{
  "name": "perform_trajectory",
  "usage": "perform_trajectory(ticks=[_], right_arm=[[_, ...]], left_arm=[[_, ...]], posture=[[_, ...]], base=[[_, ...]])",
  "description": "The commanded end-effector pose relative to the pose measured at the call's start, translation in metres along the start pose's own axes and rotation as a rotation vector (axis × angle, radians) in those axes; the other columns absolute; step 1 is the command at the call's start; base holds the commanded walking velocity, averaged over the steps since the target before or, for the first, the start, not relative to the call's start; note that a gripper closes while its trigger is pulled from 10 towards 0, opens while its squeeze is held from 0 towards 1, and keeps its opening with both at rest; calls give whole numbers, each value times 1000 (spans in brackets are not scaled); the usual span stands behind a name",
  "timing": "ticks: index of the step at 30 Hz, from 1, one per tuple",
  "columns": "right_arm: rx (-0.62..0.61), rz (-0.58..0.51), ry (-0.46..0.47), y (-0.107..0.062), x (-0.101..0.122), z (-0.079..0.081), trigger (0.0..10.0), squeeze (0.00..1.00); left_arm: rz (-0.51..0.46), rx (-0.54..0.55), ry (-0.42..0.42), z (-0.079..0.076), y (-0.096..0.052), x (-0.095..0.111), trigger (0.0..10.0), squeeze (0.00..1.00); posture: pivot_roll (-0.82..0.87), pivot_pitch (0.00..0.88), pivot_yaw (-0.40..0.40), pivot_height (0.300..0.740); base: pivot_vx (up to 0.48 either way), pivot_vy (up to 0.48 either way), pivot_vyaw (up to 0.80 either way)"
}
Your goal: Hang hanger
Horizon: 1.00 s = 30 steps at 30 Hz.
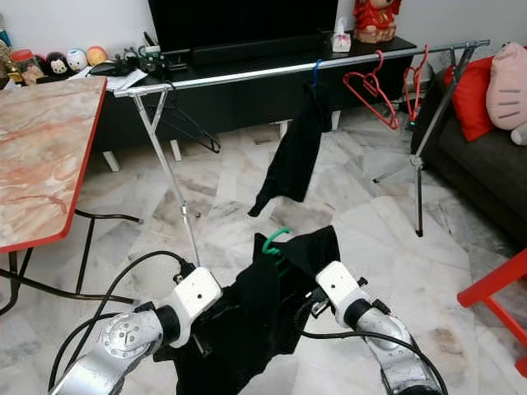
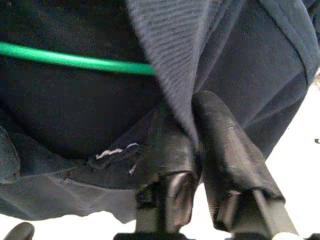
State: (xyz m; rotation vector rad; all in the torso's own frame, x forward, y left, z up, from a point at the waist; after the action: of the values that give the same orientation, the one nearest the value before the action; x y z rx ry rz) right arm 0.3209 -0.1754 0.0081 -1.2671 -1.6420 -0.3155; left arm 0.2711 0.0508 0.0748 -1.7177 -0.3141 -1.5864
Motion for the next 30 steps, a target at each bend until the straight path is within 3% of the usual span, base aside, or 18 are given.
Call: perform_trajectory(ticks=[1,8,15,22,26,30], right_arm=[[-5,-6,-16,2,4,-4,0,0],[-8,-5,-23,3,4,-6,0,0],[0,19,-58,3,1,-8,0,0],[-11,25,-83,4,1,-14,0,0],[-12,29,-84,4,0,-15,0,0],[-14,35,-92,4,-1,-17,0,0]], left_arm=[[-43,25,19,7,-2,13,10000,0],[-42,30,28,8,-3,14,10000,0],[21,16,76,9,-12,0,10000,0],[112,-59,153,8,-34,-19,10000,0],[121,-62,162,9,-36,-21,10000,0],[152,-116,197,8,-48,-25,10000,0]], posture=[[-113,0,27,740],[-110,0,26,740],[-102,0,22,740],[-98,0,17,740],[-98,0,17,740],[-95,0,15,740]], base=[[0,0,0],[0,0,0],[0,0,0],[0,0,0],[0,0,0],[0,0,0]])
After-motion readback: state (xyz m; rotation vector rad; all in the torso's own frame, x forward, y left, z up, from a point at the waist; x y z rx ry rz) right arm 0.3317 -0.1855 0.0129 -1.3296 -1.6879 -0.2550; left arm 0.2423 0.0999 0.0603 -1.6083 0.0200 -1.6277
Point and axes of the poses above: a point about 5 cm out from each wrist's last joint towards the gripper, its own y axis pointing out of the wrist towards the gripper, its own x axis along the axis of the wrist's last joint, z = x × y, the point moved 6 cm from there along y, pointing out of the wrist towards the gripper, and after that the axes turned 10 degrees about -y, right-handed, at the moved point
